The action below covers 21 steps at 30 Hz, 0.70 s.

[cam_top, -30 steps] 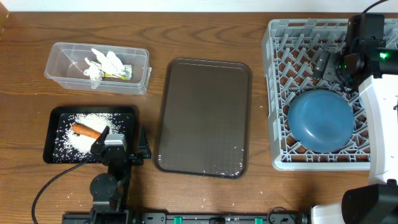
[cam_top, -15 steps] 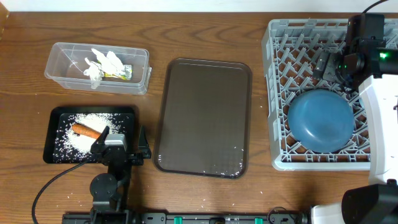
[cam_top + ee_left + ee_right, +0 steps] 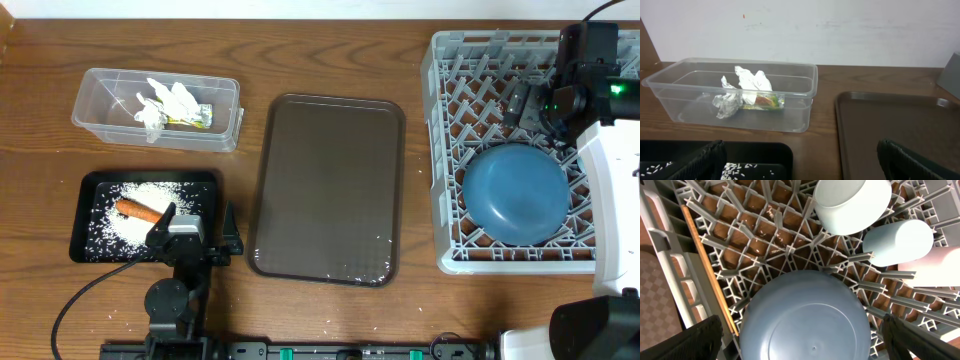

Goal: Sort waste into correct bins and load items into the dishwasher rack

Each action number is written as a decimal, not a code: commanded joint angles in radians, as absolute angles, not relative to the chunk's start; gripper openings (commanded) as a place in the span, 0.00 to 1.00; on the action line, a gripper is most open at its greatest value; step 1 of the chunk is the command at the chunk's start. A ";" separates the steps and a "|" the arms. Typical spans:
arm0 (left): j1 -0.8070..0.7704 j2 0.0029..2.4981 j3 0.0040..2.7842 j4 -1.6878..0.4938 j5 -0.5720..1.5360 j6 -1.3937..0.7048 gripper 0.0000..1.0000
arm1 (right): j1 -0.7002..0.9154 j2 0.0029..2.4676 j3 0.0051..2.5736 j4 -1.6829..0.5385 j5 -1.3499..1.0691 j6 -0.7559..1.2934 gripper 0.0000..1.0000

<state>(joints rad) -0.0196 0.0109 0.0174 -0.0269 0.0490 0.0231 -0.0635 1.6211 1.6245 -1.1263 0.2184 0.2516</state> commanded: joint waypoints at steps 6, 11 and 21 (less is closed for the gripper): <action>-0.014 0.005 0.004 -0.070 0.021 0.030 0.98 | -0.065 1.617 1.622 -1.127 0.235 0.239 0.99; -0.014 0.005 0.004 -0.070 0.021 0.030 0.98 | -0.064 1.557 1.622 -1.149 0.265 0.161 0.99; -0.014 0.005 0.004 -0.070 0.021 0.030 0.98 | -0.064 1.267 1.532 -1.026 0.063 0.213 0.99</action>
